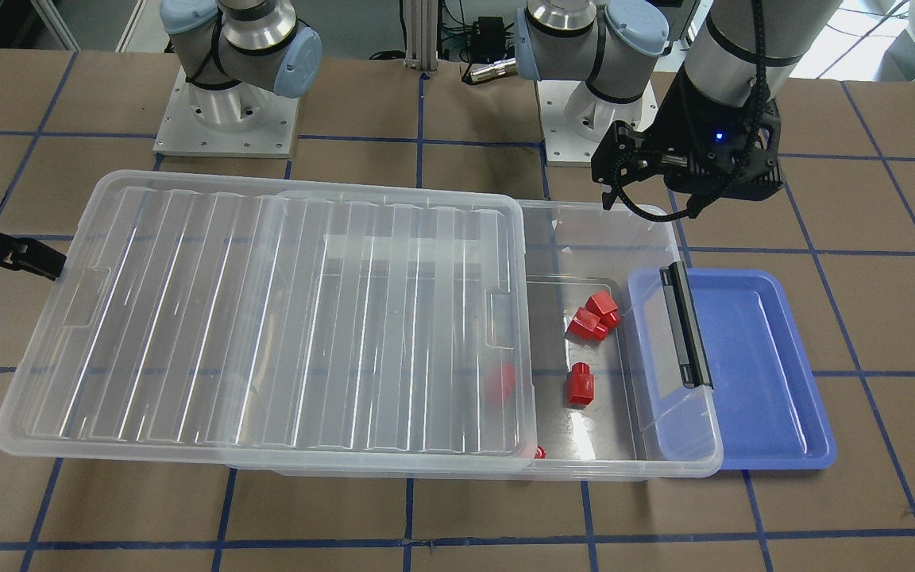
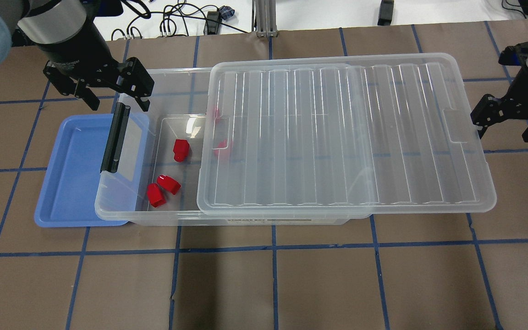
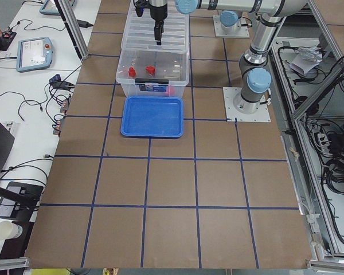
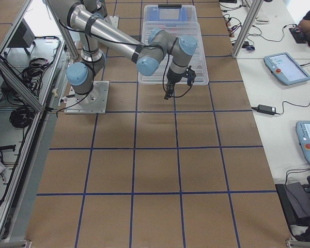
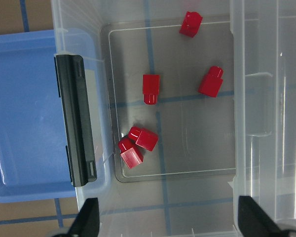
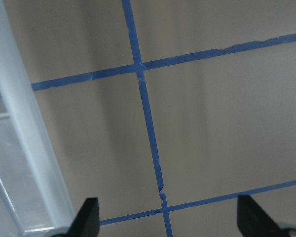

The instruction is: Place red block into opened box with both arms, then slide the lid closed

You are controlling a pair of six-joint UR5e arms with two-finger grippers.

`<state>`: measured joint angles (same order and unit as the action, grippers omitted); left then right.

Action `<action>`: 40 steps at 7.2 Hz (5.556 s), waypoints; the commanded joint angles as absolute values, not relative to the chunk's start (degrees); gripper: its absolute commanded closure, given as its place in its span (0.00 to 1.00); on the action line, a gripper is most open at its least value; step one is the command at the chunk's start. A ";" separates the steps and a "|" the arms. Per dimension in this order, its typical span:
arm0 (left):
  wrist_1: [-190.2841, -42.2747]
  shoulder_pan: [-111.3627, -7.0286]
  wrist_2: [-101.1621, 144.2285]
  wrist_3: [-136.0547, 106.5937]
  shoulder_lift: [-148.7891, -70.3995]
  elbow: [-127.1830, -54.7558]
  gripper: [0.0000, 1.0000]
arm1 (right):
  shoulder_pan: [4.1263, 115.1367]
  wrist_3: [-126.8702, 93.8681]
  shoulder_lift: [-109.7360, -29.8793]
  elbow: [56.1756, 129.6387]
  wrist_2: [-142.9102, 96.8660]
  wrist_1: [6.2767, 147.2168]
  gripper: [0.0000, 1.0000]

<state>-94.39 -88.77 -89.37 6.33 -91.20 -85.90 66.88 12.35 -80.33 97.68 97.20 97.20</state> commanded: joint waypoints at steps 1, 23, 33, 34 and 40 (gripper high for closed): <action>-95.01 -88.33 -89.30 6.07 -90.17 -86.74 0.00 | 69.78 8.71 -80.59 97.65 97.21 96.60 0.00; -89.47 -88.33 -91.76 -1.66 -89.65 -86.84 0.00 | 86.48 -6.15 -93.24 92.99 88.59 88.26 0.00; -89.56 -90.26 -91.84 -1.85 -89.48 -86.75 0.00 | 88.59 -10.98 -95.45 93.87 94.48 86.22 0.00; -89.56 -90.18 -92.11 -1.85 -89.21 -86.31 0.00 | 88.59 -11.33 -95.80 93.61 94.22 86.31 0.00; -89.65 -90.18 -91.41 -0.97 -90.53 -87.28 0.00 | 88.59 -8.70 -95.19 93.52 91.60 86.57 0.00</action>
